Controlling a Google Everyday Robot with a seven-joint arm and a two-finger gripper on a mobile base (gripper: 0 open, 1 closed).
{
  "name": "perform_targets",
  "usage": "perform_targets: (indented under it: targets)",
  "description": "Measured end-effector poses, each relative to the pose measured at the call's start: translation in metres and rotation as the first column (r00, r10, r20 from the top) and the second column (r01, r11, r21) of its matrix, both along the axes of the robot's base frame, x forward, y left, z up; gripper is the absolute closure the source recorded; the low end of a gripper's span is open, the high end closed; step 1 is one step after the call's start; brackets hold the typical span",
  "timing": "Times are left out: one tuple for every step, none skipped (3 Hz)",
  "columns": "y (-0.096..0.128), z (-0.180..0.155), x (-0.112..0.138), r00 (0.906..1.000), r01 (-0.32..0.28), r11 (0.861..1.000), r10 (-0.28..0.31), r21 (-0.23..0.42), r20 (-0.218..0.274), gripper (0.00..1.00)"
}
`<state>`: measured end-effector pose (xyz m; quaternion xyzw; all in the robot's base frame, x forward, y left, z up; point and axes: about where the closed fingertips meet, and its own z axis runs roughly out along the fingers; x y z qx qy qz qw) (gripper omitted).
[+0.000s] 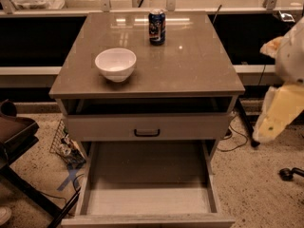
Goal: Close middle drawer
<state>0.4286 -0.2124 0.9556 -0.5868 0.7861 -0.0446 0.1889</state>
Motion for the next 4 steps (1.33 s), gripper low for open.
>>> perform_targets:
  targets:
    - [0.009,-0.033,-0.033,0.9987,0.026,0.996,-0.029,0.081,0.041,0.0]
    - [0.013,-0.094,-0.059,0.998,0.034,0.98,-0.044,0.198,0.047,0.0]
    - [0.026,-0.176,-0.077,0.9985,0.036,0.942,-0.047,0.334,0.027,0.0]
    - [0.034,-0.252,-0.086,0.9959,0.069,0.899,-0.087,0.433,0.023,0.0]
